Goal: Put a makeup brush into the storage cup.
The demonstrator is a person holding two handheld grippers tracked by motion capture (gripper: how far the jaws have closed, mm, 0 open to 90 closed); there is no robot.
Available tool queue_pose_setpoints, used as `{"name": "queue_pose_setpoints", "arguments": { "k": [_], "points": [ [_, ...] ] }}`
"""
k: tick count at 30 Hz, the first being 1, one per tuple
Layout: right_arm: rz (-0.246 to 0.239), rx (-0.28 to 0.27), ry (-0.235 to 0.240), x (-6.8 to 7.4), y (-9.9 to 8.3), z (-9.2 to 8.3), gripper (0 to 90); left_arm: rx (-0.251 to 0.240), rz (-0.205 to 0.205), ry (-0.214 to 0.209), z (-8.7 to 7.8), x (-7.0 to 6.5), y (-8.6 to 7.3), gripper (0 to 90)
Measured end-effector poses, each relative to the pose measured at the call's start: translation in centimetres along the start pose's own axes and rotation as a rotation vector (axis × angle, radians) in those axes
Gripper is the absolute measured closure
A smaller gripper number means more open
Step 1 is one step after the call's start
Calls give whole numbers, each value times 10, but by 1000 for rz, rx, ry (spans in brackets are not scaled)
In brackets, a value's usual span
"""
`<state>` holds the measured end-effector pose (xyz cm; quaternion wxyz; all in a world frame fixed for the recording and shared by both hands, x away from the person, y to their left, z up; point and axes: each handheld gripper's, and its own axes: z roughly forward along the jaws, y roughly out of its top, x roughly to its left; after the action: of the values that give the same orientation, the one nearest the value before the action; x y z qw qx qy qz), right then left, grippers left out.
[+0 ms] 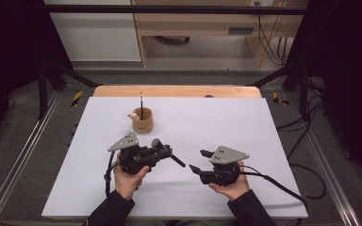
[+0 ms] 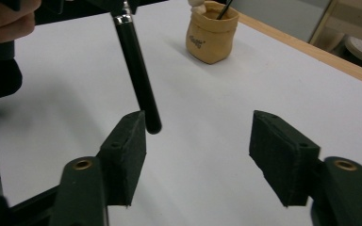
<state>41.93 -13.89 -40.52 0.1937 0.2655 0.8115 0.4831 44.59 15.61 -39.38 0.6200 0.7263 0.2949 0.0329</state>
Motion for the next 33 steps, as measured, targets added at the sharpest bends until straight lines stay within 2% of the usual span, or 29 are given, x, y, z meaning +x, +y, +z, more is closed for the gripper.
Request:
{"name": "queue_pose_setpoints", "arguments": {
  "k": [6,12,21,33],
  "points": [
    [53,-12,-42,-8,-2,-5,269,-2,-2,20,-8,4,1,767],
    [83,-16,-76,-15,-3,-10,207,-3,-3,41,-14,8,3,767],
    [137,-29,-113,-28,-8,-19,164,1,-8,87,-27,16,7,767],
    [178,-24,-166,-43,-17,-29,120,10,-3,145,-40,22,11,767]
  ]
}}
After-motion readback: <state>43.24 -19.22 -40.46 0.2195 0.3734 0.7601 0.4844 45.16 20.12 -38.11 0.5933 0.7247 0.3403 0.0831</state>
